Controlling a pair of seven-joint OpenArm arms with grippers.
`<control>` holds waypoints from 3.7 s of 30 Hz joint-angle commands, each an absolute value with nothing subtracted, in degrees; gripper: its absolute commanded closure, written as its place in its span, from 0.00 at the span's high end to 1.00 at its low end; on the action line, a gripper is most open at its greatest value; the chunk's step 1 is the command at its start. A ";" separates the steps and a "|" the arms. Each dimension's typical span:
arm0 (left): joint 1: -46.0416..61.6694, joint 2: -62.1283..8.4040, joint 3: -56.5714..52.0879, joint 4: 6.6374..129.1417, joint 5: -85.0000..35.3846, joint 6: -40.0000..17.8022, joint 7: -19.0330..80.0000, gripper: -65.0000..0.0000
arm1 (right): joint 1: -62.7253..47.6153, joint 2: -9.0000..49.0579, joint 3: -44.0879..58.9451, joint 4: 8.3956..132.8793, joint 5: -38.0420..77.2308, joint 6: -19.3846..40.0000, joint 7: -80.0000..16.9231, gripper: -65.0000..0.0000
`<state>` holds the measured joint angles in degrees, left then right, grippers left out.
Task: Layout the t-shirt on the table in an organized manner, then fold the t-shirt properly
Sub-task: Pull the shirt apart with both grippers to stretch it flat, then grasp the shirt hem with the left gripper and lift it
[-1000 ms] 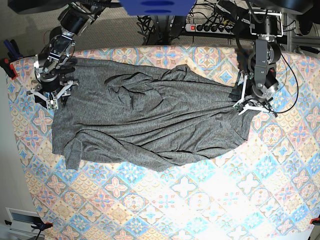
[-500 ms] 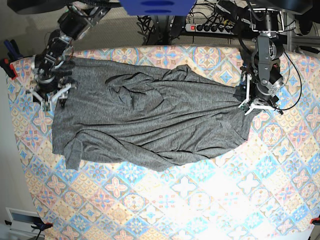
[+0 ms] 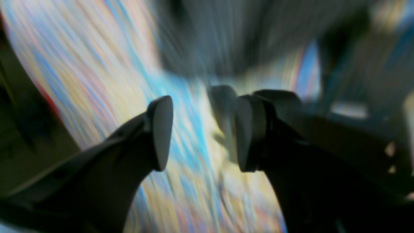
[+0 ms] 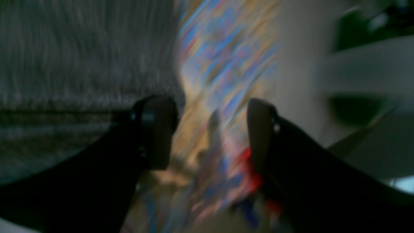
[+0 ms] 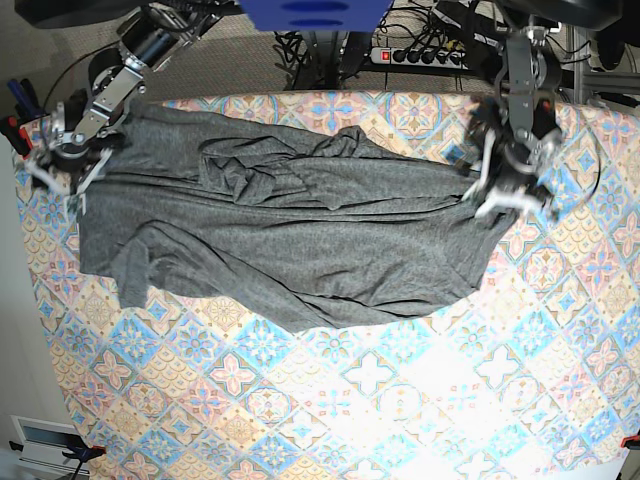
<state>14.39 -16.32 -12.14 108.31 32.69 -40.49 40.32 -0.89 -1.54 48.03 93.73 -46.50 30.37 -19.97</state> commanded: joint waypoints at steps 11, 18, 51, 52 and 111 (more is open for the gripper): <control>12.88 -15.87 -12.26 110.02 34.15 -40.00 41.89 0.47 | 0.13 -0.92 47.25 91.12 -46.11 29.76 -18.68 0.54; 4.09 -10.24 -11.56 112.92 34.42 -40.00 42.33 0.47 | -0.04 -0.92 47.43 90.33 -46.20 29.76 -18.95 0.54; -38.37 -0.75 -4.44 41.71 34.15 -40.00 22.90 0.47 | -3.30 -1.01 47.69 92.35 -50.24 29.67 -19.03 0.54; -39.08 -0.75 -4.79 39.43 34.33 -40.00 21.67 0.47 | -3.30 -1.01 47.69 92.35 -50.68 29.67 -19.03 0.54; -45.32 -12.00 -14.02 16.22 30.20 -22.55 1.80 0.40 | -5.05 -1.01 50.15 97.10 -51.03 29.67 -18.59 0.54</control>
<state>-43.66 -11.66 -13.89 15.38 30.39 -22.28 1.91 -5.67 -1.89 50.11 95.81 -51.05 30.59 -19.29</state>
